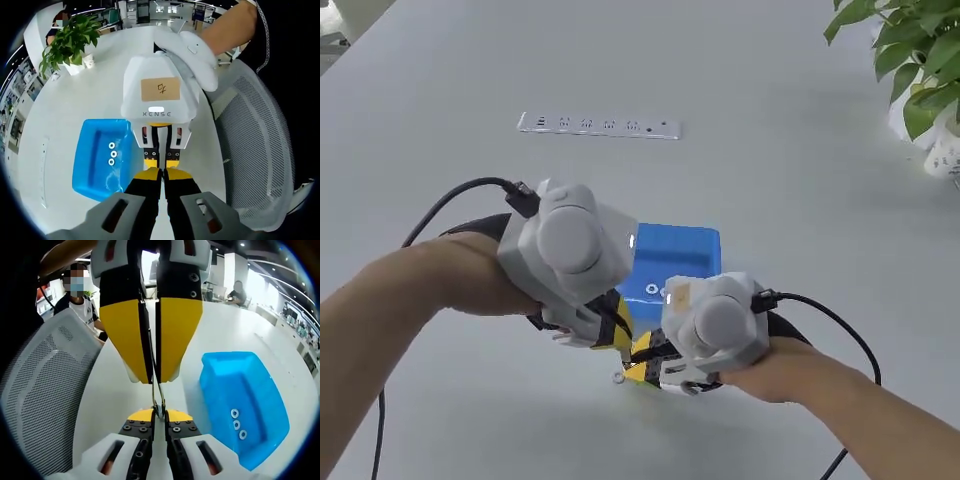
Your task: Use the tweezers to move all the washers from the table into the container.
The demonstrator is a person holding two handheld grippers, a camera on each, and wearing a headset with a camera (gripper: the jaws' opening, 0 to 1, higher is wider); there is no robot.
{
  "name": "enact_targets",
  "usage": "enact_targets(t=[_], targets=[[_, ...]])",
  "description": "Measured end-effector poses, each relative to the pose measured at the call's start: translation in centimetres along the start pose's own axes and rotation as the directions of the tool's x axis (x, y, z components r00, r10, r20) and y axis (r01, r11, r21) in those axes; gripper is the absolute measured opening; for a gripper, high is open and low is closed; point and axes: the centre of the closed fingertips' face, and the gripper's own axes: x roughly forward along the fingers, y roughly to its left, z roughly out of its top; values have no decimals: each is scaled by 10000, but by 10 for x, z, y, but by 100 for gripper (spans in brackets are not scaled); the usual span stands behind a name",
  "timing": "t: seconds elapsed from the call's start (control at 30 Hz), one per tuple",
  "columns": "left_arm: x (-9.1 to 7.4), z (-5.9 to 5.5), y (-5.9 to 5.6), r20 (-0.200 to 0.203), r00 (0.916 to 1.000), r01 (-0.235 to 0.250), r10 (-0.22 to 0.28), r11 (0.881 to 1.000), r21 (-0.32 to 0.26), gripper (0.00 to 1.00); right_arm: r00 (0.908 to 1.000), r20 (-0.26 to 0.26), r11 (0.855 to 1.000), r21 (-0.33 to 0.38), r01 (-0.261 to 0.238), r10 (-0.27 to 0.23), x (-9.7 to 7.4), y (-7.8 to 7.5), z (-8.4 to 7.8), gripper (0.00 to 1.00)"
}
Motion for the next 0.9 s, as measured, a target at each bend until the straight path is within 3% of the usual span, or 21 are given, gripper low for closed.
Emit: enact_targets(t=[0.4,0.9], targets=[[-11,9,0,152,9999,22,-22,10000,-24,6,10000,61,9999,-109,41,-40,-11,1,9,9],[-33,19,-1,13,9999,101,-101,9999,-31,6,9996,264,9999,-92,77,-75,-27,4,25,9]])
